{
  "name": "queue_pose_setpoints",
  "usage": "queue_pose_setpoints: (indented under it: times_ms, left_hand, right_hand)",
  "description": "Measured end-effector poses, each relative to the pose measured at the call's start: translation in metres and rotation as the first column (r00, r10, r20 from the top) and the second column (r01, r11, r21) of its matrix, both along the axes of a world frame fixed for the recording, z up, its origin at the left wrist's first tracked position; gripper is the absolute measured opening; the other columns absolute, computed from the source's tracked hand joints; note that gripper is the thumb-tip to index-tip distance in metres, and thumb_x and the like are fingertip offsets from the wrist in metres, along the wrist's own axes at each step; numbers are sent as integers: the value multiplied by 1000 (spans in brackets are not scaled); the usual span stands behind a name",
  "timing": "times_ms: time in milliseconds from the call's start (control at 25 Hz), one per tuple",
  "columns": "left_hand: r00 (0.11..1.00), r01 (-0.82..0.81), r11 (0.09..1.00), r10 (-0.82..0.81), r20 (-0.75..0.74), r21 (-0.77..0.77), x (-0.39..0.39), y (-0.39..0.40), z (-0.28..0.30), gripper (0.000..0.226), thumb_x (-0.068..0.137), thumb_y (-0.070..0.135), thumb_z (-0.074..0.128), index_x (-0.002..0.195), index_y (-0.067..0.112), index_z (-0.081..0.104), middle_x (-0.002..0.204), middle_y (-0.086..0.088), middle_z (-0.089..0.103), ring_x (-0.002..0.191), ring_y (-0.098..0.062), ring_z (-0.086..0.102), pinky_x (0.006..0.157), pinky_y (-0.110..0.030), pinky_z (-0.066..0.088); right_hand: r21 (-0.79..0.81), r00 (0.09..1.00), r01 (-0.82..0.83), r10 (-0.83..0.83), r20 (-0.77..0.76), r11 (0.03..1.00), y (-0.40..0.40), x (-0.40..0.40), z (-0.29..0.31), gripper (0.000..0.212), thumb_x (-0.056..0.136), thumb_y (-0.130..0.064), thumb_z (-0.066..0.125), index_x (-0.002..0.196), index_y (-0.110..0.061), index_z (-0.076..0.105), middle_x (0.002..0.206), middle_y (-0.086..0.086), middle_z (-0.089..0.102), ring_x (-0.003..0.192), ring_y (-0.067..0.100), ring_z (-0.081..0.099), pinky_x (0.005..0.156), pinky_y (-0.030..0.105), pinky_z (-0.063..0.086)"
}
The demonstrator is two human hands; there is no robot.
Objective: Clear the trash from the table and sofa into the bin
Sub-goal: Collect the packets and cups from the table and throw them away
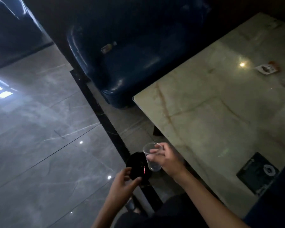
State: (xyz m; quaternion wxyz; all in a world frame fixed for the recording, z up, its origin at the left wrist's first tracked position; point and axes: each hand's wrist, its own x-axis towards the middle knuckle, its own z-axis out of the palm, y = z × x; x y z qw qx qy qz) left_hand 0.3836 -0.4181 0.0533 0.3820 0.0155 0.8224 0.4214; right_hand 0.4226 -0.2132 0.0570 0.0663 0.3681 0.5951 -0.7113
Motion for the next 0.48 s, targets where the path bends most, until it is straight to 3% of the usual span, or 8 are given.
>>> queue_pose_setpoints:
  times_ms: [80, 160, 320, 400, 480]
  left_hand:
    - [995, -95, 994, 97, 39, -51, -22, -69, -5, 45, 81, 25, 76, 121, 16, 57, 117, -8, 60, 106, -20, 59, 92, -34, 51]
    - [984, -174, 979, 178, 33, -104, -39, -128, -8, 44, 83, 20, 74, 122, 11, 55, 114, -14, 60, 104, -27, 60, 91, -40, 51]
    - [931, -355, 926, 363, 37, -130, -78, -206, -21, 41, 85, 10, 70, 122, 5, 53, 106, -23, 65, 87, -29, 63, 75, -34, 47]
    - [931, -343, 927, 357, 75, -150, -98, -216, -28, 41, 85, 12, 71, 122, 7, 54, 102, -21, 67, 84, -28, 63, 74, -33, 46]
    - [950, -281, 950, 296, 99, -139, -122, -208, -26, 42, 85, 14, 71, 123, 9, 53, 97, -13, 67, 82, -22, 65, 68, -29, 47]
  right_hand:
    - [41, 999, -28, 29, -33, 999, -40, -37, -4, 49, 75, -2, 81, 113, -17, 54, 109, 14, 67, 86, 14, 68, 70, 17, 54]
    - [101, 995, -82, 86, -44, 992, -69, -66, -7, 50, 73, -8, 84, 111, -23, 56, 106, 9, 66, 83, 10, 68, 70, 16, 54]
    - [223, 979, -204, 194, 64, 953, -108, -91, -25, 51, 71, -17, 86, 111, -28, 55, 105, 2, 64, 89, 11, 67, 80, 31, 57]
    - [245, 973, -221, 194, 127, 944, -115, -95, -39, 53, 70, -20, 86, 113, -26, 56, 106, 1, 63, 97, 16, 67, 87, 37, 57]
    - [252, 971, -211, 172, 169, 944, -116, -94, -54, 54, 70, -22, 86, 114, -26, 56, 107, -1, 63, 99, 16, 67, 87, 32, 56]
